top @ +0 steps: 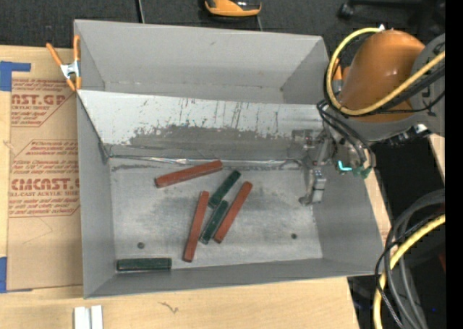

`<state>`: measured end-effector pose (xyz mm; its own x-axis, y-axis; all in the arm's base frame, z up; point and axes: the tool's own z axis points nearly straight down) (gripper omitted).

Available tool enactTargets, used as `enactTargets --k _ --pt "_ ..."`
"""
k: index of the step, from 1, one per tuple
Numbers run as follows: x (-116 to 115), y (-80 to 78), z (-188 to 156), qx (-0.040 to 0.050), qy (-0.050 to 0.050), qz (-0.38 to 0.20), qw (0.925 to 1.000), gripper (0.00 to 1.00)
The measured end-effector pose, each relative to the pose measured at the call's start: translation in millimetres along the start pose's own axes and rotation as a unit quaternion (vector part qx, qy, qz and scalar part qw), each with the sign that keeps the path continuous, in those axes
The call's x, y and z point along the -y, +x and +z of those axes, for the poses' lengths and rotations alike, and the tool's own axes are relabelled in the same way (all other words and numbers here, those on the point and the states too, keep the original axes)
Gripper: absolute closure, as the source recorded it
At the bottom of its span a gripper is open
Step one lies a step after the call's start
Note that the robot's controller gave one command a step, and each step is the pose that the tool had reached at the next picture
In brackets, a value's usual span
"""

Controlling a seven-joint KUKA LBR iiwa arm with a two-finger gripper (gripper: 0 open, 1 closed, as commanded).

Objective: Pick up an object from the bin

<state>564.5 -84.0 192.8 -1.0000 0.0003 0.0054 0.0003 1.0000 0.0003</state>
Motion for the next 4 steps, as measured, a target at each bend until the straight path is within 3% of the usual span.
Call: enactTargets --k 1,2,3,4 --pt "0 -1.8 -4 0.0039 0.001 0.000 1.0000 0.00" --pt "-32 -2.3 48 0.0045 0.001 -0.094 0.9955 0.00" --pt "-125 10.9 60 0.0034 0.000 -0.196 0.9806 0.00" --pt "-133 -4.8 55 0.0042 0.000 -0.244 0.9699 0.00"
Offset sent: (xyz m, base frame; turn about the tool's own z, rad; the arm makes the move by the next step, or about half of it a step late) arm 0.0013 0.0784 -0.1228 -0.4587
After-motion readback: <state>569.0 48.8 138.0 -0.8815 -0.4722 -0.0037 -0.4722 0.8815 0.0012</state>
